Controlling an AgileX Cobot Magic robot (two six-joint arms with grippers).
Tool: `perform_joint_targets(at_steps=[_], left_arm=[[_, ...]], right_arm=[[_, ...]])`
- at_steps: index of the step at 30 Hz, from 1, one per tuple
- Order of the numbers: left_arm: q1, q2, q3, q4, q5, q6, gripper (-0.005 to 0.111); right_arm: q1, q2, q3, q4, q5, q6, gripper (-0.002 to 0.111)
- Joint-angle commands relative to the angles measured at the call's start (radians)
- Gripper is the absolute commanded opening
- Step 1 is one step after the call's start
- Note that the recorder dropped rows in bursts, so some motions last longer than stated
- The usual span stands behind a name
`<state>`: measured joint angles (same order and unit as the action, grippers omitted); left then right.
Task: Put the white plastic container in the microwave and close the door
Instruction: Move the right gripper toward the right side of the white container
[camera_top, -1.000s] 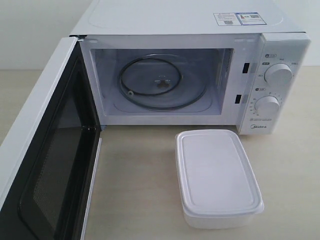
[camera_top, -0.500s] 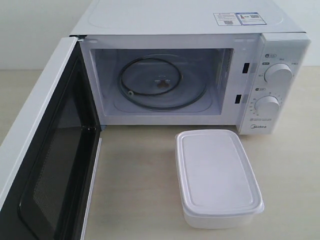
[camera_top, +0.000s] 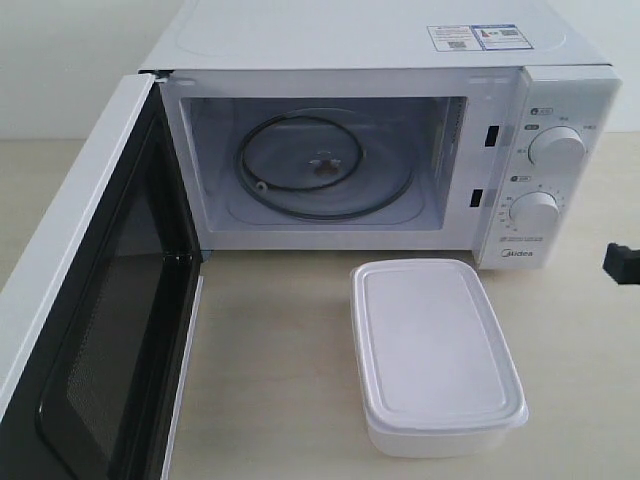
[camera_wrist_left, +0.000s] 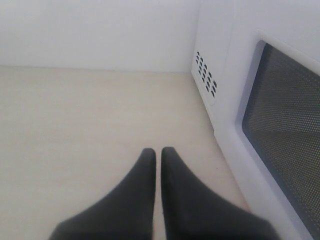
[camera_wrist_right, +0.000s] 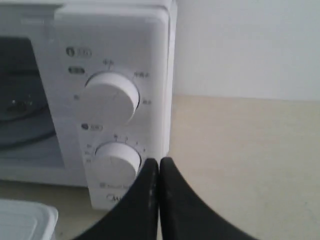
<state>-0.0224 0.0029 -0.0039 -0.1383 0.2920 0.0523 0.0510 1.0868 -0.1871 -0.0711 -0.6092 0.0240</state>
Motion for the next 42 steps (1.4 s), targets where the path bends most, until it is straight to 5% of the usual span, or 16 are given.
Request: perform_joint_targets(at_steps=[1, 21, 26, 42], left_arm=[[0.003, -0.003, 0.004, 0.000, 0.003, 0.001, 0.004], [0.003, -0.003, 0.004, 0.000, 0.003, 0.001, 0.004], [0.003, -0.003, 0.004, 0.000, 0.003, 0.001, 0.004], [0.003, -0.003, 0.004, 0.000, 0.003, 0.001, 0.004]], right_arm=[[-0.002, 0.103, -0.004, -0.062, -0.011, 0.005, 0.000], [-0.002, 0.457, -0.004, -0.289, -0.146, 0.133, 0.000], [-0.002, 0.462, -0.004, -0.410, -0.142, 0.238, 0.000], [0.068, 0.463, -0.035, -0.397, -0.084, 0.263, 0.000]])
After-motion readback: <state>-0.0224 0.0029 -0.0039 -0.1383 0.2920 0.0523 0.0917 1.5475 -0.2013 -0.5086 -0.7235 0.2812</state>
